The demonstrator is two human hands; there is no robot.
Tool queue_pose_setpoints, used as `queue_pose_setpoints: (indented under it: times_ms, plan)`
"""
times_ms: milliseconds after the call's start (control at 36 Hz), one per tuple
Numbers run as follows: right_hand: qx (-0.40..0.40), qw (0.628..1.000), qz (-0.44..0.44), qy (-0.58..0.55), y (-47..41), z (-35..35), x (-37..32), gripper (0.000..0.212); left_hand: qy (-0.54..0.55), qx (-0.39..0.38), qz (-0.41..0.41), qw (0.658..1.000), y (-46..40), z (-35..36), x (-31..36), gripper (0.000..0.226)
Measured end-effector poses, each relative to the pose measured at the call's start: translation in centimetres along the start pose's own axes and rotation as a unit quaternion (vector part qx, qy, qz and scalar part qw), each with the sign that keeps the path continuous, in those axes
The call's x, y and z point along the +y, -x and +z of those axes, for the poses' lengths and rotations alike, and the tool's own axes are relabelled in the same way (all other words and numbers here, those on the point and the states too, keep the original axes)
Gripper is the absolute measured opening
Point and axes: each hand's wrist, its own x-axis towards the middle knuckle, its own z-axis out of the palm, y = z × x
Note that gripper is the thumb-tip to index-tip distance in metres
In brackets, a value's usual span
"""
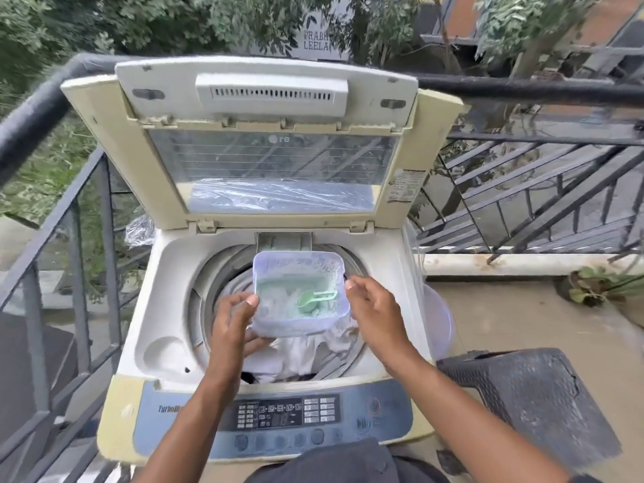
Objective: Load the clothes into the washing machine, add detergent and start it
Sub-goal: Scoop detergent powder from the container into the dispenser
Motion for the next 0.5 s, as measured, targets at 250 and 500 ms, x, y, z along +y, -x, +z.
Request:
queue_pose_setpoints:
  times_ms: [250, 500]
  plan:
    - [0.109, 0.993, -0.030, -0.044, 1.9, -4.4, 1.2, 0.051, -0.034, -0.085, 0.018, 0.996, 0.3, 7.1, 1.0, 0.048]
    - [0.232, 0.972, -0.017, -0.019, 3.5, -10.0, 2.5, 0.037, -0.147, -0.153, 0.132, 0.968, 2.6, 14.2, 3.3, 0.040]
